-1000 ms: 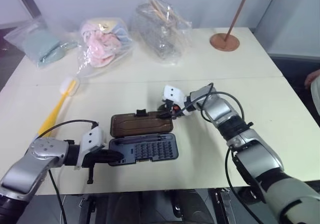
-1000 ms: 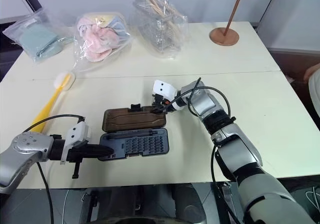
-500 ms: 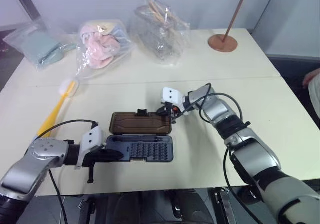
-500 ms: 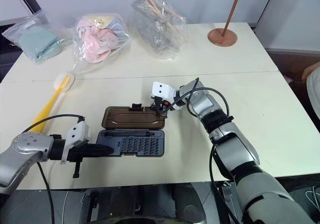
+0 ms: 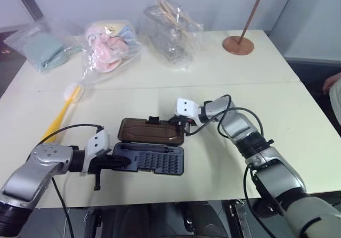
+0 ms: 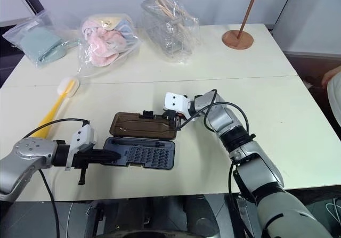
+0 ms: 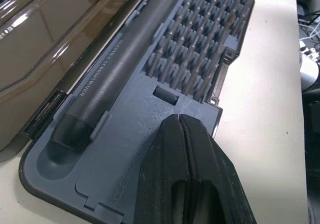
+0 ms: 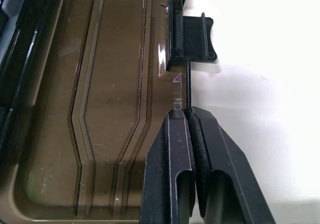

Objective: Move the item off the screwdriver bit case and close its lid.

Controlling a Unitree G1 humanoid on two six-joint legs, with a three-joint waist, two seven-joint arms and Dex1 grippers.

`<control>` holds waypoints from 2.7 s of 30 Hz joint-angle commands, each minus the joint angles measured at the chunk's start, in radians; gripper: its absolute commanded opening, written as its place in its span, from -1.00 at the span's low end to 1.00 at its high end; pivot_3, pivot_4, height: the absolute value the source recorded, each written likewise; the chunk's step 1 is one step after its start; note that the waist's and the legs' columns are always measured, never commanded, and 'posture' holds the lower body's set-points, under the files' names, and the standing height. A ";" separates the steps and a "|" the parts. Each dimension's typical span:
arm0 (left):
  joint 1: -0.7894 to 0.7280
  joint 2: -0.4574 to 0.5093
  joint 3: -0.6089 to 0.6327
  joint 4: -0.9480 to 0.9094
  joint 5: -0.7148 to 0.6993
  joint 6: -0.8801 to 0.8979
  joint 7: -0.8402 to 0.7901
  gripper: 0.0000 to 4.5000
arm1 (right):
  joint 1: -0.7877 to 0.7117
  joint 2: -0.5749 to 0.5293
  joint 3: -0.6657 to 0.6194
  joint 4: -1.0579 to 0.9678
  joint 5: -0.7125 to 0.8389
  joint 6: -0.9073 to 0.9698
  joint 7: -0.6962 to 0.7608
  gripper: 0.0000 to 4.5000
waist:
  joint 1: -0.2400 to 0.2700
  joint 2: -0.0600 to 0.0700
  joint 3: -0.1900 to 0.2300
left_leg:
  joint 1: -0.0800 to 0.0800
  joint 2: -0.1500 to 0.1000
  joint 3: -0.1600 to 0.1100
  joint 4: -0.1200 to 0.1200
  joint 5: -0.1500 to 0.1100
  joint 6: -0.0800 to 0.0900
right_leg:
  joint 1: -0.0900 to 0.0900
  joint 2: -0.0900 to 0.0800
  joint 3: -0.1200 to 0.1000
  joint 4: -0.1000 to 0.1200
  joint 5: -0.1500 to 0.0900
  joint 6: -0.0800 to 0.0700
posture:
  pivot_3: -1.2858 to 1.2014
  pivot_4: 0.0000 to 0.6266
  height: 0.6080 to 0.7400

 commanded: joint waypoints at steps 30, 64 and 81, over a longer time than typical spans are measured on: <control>0.020 -0.021 0.040 -0.037 -0.032 0.060 0.022 -1.00 | 0.243 -0.157 -0.038 -0.707 -0.080 0.125 -0.149 -0.97 | 0.003 0.000 0.000 | -0.001 0.000 0.000 0.000 0.000 0.000 | 0.000 0.000 0.000 0.000 0.000 0.000 | 0.03 -0.52 0.95; -0.532 -0.261 -0.035 0.572 0.075 -0.022 0.057 -1.00 | 0.267 -0.201 -0.042 -0.778 -0.080 0.092 -0.172 -0.97 | 0.003 -0.002 0.001 | -0.005 -0.001 -0.003 0.002 0.000 0.000 | -0.002 0.000 -0.002 0.000 0.000 0.001 | 0.03 -0.52 0.95; -0.534 -0.279 -0.038 0.543 0.079 0.013 -0.021 -1.00 | 0.246 -0.241 -0.147 -0.946 0.093 0.361 -0.122 0.07 | 0.005 -0.002 0.001 | -0.005 -0.001 -0.004 0.003 0.000 0.000 | -0.002 0.000 -0.002 0.000 0.000 0.001 | 0.03 -0.52 0.95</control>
